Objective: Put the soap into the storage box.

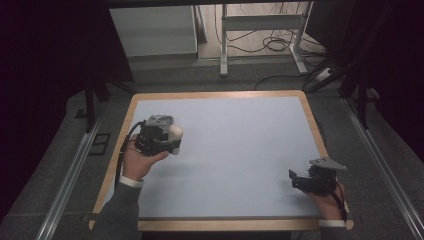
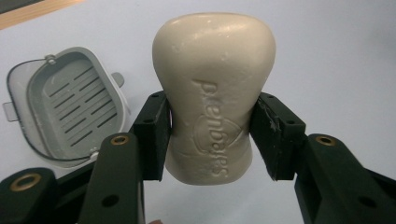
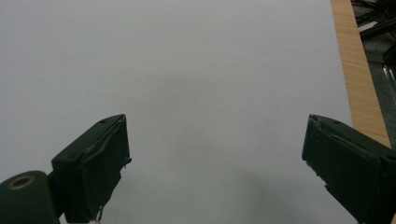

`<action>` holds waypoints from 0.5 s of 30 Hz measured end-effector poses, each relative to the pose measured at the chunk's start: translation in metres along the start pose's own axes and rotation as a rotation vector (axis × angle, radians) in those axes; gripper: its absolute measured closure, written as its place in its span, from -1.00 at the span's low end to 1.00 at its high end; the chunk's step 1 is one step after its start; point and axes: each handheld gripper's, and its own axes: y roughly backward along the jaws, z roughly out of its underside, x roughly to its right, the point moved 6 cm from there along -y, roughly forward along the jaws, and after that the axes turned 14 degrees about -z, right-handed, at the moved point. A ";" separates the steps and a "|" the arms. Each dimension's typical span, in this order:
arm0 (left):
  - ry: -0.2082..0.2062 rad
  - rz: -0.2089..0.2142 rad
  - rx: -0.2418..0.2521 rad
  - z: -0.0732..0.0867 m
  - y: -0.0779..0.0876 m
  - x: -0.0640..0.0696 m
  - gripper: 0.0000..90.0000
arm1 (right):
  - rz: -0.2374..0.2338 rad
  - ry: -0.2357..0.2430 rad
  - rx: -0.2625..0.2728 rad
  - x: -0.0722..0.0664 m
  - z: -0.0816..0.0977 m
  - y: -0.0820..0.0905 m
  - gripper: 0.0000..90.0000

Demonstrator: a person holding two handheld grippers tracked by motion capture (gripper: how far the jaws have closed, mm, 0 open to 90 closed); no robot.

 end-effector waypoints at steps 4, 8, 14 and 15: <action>0.006 -0.010 -0.005 -0.001 -0.002 -0.006 0.11 | 0.002 0.001 -0.004 0.000 0.000 0.000 -0.84; 0.010 -0.018 -0.019 -0.002 -0.005 -0.012 0.11 | 0.004 -0.001 -0.001 0.000 0.000 0.000 -0.84; 0.032 -0.027 -0.031 -0.003 -0.010 -0.021 0.11 | 0.008 -0.005 0.002 0.002 0.000 0.001 -0.84; 0.036 -0.032 -0.034 -0.003 -0.011 -0.023 0.11 | 0.008 -0.005 0.002 0.002 0.000 0.001 -0.84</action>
